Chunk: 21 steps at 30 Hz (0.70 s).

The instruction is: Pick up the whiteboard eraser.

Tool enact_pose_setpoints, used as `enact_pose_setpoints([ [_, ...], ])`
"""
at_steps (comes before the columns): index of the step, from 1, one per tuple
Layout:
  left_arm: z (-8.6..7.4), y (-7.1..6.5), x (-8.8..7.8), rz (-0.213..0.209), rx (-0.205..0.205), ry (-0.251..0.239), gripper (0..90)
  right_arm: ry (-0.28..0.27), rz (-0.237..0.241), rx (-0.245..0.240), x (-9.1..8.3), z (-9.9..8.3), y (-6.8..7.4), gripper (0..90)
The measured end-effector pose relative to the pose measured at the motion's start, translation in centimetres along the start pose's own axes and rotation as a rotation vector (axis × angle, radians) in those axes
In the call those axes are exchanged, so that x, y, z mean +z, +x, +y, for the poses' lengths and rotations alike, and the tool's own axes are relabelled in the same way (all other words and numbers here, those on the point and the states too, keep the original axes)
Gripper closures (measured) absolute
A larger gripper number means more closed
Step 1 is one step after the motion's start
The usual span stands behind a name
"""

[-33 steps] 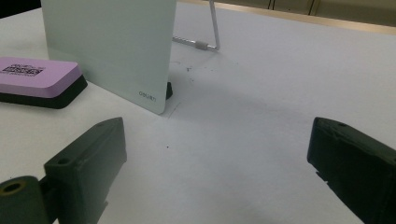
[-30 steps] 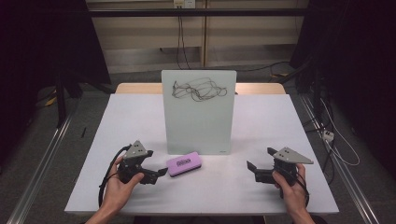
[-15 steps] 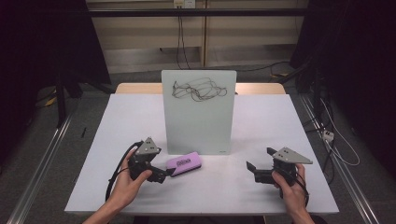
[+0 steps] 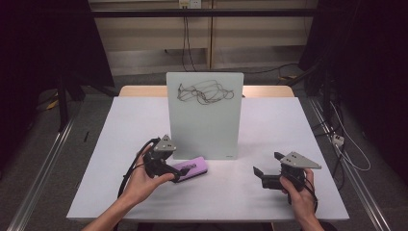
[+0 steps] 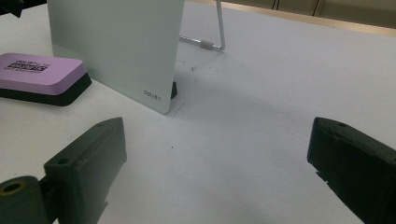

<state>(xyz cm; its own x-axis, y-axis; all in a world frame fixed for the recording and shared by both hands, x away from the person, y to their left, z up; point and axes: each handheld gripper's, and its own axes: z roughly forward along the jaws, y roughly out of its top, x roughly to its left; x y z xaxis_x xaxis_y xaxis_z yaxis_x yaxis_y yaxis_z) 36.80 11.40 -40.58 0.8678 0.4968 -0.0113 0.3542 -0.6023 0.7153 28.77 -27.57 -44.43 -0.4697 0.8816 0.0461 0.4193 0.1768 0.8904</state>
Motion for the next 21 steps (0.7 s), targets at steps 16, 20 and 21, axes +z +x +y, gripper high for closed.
enact_pose_setpoints([
  [16,3.2,0.7,2.6,-0.099,0.076,0.140,10.3,0.001,0.005,-0.003,-0.1,0.0,0.0,4.8],
  [20,3.2,0.4,3.4,-0.131,0.079,0.157,11.6,0.002,0.008,-0.005,0.0,0.0,0.1,4.7],
  [21,3.1,0.2,3.7,-0.131,0.089,0.175,11.4,0.003,0.009,-0.007,0.0,0.0,0.1,4.7],
])
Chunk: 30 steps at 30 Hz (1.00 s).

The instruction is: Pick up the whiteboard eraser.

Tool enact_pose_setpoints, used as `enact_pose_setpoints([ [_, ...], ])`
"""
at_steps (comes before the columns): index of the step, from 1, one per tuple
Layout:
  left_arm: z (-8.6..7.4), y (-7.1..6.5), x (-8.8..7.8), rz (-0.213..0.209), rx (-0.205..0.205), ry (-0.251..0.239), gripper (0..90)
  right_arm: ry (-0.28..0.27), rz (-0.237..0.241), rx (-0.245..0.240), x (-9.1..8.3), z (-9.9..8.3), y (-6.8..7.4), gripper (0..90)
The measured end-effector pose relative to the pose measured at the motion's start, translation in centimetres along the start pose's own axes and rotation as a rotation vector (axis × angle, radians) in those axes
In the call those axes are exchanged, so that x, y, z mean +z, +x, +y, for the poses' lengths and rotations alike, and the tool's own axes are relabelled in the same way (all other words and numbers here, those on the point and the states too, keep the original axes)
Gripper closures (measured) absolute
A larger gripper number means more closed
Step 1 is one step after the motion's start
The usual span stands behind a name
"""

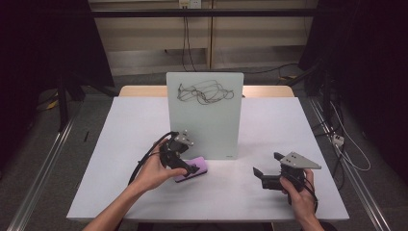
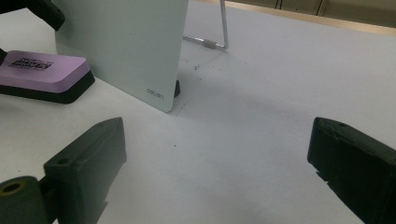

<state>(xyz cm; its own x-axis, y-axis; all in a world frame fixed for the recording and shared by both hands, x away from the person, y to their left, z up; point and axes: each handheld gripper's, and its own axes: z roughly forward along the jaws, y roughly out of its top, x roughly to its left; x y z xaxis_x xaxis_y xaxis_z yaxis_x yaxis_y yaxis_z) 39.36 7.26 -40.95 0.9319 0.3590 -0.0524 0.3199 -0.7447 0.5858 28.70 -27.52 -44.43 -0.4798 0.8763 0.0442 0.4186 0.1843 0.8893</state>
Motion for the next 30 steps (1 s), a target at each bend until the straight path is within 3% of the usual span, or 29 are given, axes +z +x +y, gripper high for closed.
enact_pose_setpoints([
  [3,0.0,-0.1,0.1,0.009,0.008,0.000,11.1,-0.001,0.008,-0.012,0.0,0.0,0.1,4.7],
  [7,-0.2,-0.1,0.1,0.013,0.035,0.035,12.7,-0.001,0.011,-0.010,0.0,0.0,0.2,4.7],
  [9,-0.3,-0.3,0.2,0.012,0.043,0.047,21.4,-0.003,0.013,-0.010,0.0,0.0,0.1,4.7],
  [11,-0.4,-0.3,0.0,0.023,0.061,0.048,23.9,-0.003,0.012,-0.008,0.0,0.0,0.1,4.6],
  [19,-0.6,-0.5,0.8,-0.004,0.084,0.096,24.1,0.004,0.007,-0.006,0.0,0.0,0.1,4.6],
  [30,-0.7,-0.6,1.2,-0.031,0.096,0.134,33.2,0.005,0.015,-0.005,-0.1,-0.1,0.1,4.7],
])
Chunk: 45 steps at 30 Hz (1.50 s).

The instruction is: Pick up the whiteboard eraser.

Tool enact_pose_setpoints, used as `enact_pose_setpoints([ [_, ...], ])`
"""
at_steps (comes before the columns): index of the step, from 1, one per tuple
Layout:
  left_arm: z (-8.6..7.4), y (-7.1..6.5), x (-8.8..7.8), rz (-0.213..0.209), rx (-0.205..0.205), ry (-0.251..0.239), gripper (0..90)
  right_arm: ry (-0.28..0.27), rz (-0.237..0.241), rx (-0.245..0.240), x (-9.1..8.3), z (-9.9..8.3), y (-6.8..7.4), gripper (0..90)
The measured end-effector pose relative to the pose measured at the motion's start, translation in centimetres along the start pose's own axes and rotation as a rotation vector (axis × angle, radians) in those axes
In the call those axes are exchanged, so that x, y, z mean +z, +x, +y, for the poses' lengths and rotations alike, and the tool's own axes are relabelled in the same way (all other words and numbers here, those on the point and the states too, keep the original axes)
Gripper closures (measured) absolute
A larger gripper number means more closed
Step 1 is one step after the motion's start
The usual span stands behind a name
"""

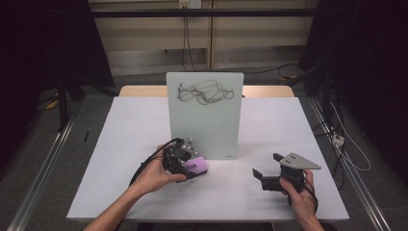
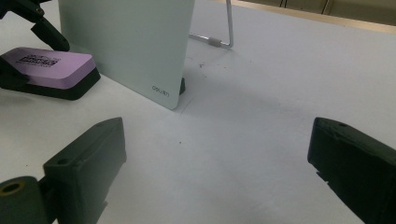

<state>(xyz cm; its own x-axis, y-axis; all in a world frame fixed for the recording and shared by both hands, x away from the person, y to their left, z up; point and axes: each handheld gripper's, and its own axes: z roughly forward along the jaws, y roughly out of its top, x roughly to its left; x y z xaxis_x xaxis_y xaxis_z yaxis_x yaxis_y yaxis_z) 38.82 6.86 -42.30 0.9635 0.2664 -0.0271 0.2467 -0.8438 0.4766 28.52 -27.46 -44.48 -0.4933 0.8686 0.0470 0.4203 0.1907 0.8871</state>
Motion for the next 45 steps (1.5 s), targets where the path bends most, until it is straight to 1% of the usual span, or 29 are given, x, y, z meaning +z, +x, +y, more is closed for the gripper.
enact_pose_setpoints([
  [2,0.0,0.0,0.1,-0.004,0.011,0.017,35.2,0.001,-0.001,0.001,0.0,0.0,0.0,4.6],
  [3,0.0,-0.1,0.3,-0.002,0.002,0.001,35.2,0.002,0.001,-0.002,0.0,0.0,0.0,4.7],
  [5,0.1,-0.1,0.3,0.000,0.016,0.021,35.5,0.001,0.004,-0.004,0.1,0.0,0.1,4.7],
  [7,0.1,-0.1,0.3,0.004,0.011,0.008,35.9,0.001,0.005,-0.006,0.1,0.0,0.1,4.6],
  [9,0.2,-0.1,0.5,0.004,0.014,0.010,36.0,0.002,0.006,-0.008,0.1,0.0,0.1,4.6],
  [10,0.2,-0.2,0.6,-0.003,0.013,0.012,36.0,0.003,0.006,-0.008,0.1,0.0,0.1,4.6],
  [12,0.2,-0.1,0.6,0.011,0.032,0.022,36.8,0.002,0.006,-0.008,0.1,0.0,0.1,4.6],
  [13,0.2,-0.1,0.6,0.009,0.017,0.021,38.4,0.002,0.005,-0.008,0.1,0.0,0.1,4.7],
  [15,0.1,0.0,0.6,0.001,0.009,0.008,38.8,0.004,0.005,-0.009,0.1,0.0,0.1,4.6],
  [17,0.1,0.1,0.6,-0.010,0.004,0.008,40.3,0.005,0.005,-0.009,0.1,0.0,0.1,4.6],
  [18,0.1,0.1,0.5,-0.010,0.008,0.009,40.3,0.005,0.005,-0.009,0.1,0.0,0.1,4.6],
  [19,0.1,0.0,0.6,0.000,0.003,0.004,40.4,0.005,0.006,-0.009,0.1,0.0,0.1,4.7],
  [26,0.1,0.0,0.5,0.001,-0.001,0.008,40.7,0.005,0.006,-0.008,0.1,0.0,0.1,4.6],
  [27,0.1,0.0,0.5,-0.008,-0.005,0.004,40.8,0.006,0.005,-0.009,0.1,0.0,0.2,4.6],
  [30,0.1,-0.1,0.4,-0.008,-0.003,-0.009,40.8,0.005,0.006,-0.008,0.1,0.0,0.1,4.7],
  [31,0.1,-0.2,0.3,0.004,0.005,-0.022,40.8,0.004,0.006,-0.008,0.1,0.0,0.1,4.6],
  [32,0.2,-0.2,0.2,0.003,0.010,-0.041,40.8,0.004,0.006,-0.008,0.1,0.0,0.1,4.6],
  [33,0.2,-0.2,0.0,0.004,0.018,-0.041,40.8,0.004,0.006,-0.008,0.1,0.0,0.1,4.6],
  [34,0.3,-0.2,-0.2,0.012,0.015,-0.041,40.8,0.004,0.005,-0.006,0.1,0.0,0.1,4.6],
  [36,0.2,-0.2,-0.3,0.016,0.008,-0.071,40.8,0.003,0.005,-0.005,0.1,0.0,0.1,4.7],
  [37,0.2,-0.2,-0.4,0.026,-0.003,-0.084,40.9,0.003,0.005,-0.005,0.1,0.0,0.1,4.6],
  [38,0.2,-0.2,-0.5,0.020,-0.004,-0.092,40.9,0.004,0.005,-0.006,0.1,0.0,0.1,4.6],
  [41,0.0,-0.1,-0.9,0.022,-0.009,-0.118,40.9,0.003,0.006,-0.008,0.1,0.0,0.1,4.6],
  [42,0.0,0.0,-1.2,0.024,-0.004,-0.107,40.9,0.003,0.006,-0.007,0.1,0.0,0.1,4.7],
  [43,0.0,0.0,-1.2,0.025,-0.015,-0.124,40.9,0.004,0.007,-0.008,0.1,0.0,0.1,4.7],
  [44,-0.1,0.0,-1.4,0.020,-0.016,-0.139,40.9,0.003,0.006,-0.008,0.1,0.0,0.1,4.6],
  [45,-0.1,0.0,-1.6,0.026,-0.011,-0.138,40.9,0.002,0.005,-0.006,0.1,0.0,0.1,4.6],
])
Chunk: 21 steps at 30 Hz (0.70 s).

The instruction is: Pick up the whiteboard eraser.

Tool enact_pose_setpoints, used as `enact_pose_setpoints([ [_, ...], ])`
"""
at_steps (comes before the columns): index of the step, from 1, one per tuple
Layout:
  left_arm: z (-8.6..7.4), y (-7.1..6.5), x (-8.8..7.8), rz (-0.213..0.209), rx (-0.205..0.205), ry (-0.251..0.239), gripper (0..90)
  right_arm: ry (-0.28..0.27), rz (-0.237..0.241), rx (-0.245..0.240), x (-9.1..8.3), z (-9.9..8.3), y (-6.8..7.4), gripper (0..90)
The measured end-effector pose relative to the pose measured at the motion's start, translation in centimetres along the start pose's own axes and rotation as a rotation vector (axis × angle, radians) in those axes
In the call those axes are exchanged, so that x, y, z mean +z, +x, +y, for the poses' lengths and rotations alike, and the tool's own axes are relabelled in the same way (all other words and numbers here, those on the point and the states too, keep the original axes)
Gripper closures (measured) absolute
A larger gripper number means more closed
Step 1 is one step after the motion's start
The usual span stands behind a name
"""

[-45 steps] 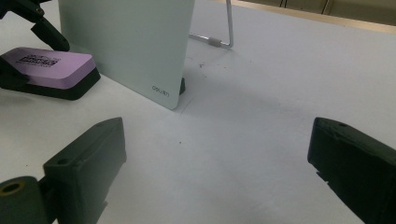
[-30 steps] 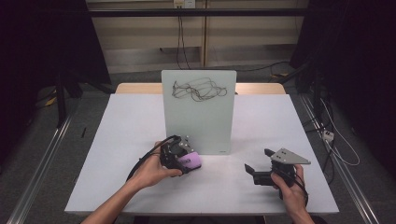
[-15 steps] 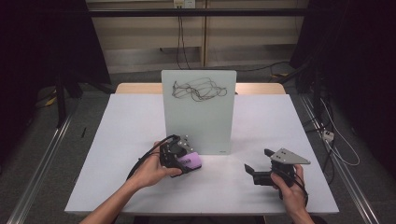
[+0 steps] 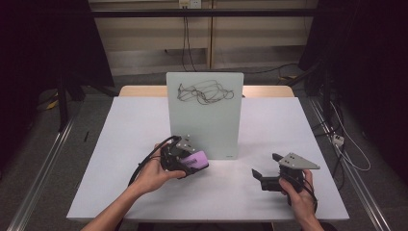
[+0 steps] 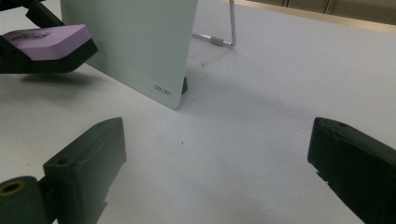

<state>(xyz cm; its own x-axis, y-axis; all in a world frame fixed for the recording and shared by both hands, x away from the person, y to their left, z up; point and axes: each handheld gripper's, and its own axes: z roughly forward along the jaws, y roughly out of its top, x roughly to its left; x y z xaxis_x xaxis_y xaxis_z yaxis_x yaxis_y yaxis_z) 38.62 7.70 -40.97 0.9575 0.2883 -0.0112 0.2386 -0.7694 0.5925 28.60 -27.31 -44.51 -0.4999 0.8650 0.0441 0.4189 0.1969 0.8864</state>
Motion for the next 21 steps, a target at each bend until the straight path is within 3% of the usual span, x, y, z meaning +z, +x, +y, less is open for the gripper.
enact_pose_setpoints([
  [9,-0.1,0.0,-1.4,0.012,-0.005,-0.091,40.9,0.003,-0.003,0.009,0.2,0.1,-0.1,4.6],
  [10,0.0,-0.1,-1.6,0.055,-0.003,-0.077,40.9,0.003,-0.004,0.009,0.2,0.1,-0.1,4.7],
  [11,-0.2,0.0,-1.6,0.029,-0.011,-0.113,40.9,0.003,-0.004,0.009,0.2,0.1,-0.1,4.7],
  [14,-0.2,0.2,-2.0,0.036,-0.020,-0.119,40.9,0.004,-0.002,0.008,0.2,0.1,0.0,4.6],
  [15,-0.2,0.1,-2.3,0.065,-0.025,-0.106,40.9,0.004,-0.002,0.008,0.2,0.1,0.0,4.6],
  [16,-0.3,0.3,-2.3,0.040,-0.035,-0.141,40.9,0.004,0.001,0.005,0.2,0.1,0.0,4.6],
  [18,-0.4,0.5,-2.6,0.036,-0.052,-0.158,40.9,0.003,0.001,0.005,0.2,0.1,0.0,4.6],
  [20,-0.4,0.5,-3.0,0.078,-0.053,-0.162,40.9,0.001,0.001,0.005,0.1,0.0,-0.1,4.6],
  [21,-0.5,0.6,-3.0,0.052,-0.052,-0.179,40.9,0.000,0.000,0.005,0.1,0.0,-0.1,4.7],
])
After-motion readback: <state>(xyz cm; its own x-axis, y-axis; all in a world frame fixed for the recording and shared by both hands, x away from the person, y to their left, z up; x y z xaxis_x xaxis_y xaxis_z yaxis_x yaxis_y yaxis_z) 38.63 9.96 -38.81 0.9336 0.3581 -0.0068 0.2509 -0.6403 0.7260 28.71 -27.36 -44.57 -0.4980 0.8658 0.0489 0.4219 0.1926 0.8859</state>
